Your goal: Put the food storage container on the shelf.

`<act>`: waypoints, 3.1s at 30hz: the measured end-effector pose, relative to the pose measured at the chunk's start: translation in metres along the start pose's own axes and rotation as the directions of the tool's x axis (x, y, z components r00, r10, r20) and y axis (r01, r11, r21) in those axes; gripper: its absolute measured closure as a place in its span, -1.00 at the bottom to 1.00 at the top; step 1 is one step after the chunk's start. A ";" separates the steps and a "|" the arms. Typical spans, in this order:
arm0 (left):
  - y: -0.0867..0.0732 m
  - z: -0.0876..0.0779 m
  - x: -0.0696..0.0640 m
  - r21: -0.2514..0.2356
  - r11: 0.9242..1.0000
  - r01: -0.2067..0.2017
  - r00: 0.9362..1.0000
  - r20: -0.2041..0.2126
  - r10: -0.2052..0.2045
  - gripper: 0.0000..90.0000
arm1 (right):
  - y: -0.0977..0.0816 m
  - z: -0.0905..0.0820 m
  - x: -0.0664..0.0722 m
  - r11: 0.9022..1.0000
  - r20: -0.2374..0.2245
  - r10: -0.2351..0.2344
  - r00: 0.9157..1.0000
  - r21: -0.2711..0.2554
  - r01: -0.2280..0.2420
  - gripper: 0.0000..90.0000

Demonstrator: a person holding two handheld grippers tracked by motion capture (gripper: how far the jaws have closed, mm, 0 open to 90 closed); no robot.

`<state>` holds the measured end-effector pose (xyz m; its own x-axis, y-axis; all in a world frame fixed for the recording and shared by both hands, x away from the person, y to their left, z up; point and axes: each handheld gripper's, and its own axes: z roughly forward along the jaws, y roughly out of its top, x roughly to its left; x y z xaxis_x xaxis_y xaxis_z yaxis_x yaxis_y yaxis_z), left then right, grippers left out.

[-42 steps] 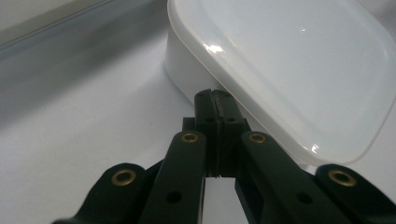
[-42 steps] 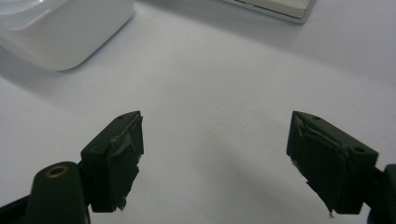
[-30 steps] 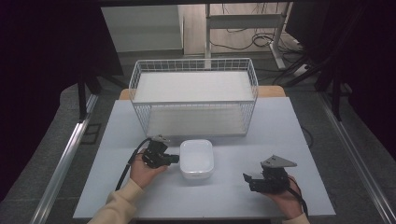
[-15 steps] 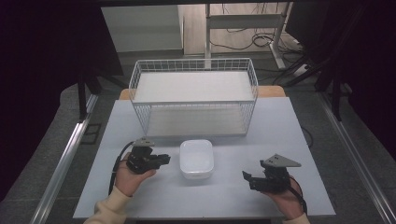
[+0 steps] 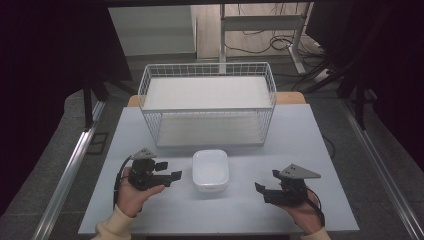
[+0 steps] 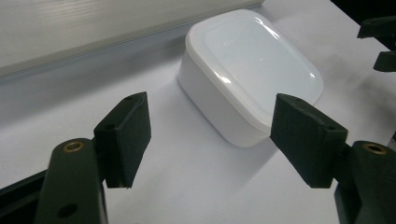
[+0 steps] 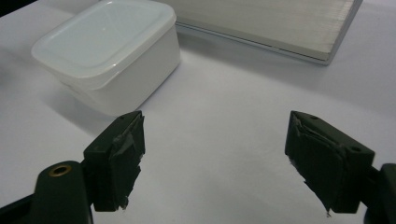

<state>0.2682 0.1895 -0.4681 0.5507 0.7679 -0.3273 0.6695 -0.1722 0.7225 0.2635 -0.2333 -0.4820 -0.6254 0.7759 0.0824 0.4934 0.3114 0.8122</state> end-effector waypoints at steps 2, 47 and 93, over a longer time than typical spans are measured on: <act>0.001 0.000 0.000 0.003 1.000 -0.001 1.000 0.008 0.001 -0.38 | 0.000 0.000 0.000 1.000 0.001 0.000 1.000 -0.001 0.000 -0.55; 0.025 0.029 -0.002 0.046 0.993 0.110 0.991 0.070 -0.113 -0.42 | 0.061 0.053 0.016 0.985 -0.164 0.162 0.973 0.081 -0.150 -0.28; 0.015 0.066 0.014 0.118 0.945 0.306 0.922 0.212 -0.325 0.44 | 0.054 0.097 0.019 0.912 -0.265 0.403 0.876 0.200 -0.359 0.42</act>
<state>0.3184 0.1572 -0.5022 0.3954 0.6332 -0.6654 0.8600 -0.0008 0.5103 0.3364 -0.1486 -0.4929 -0.5094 0.6601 0.5521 0.7949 0.1151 0.5958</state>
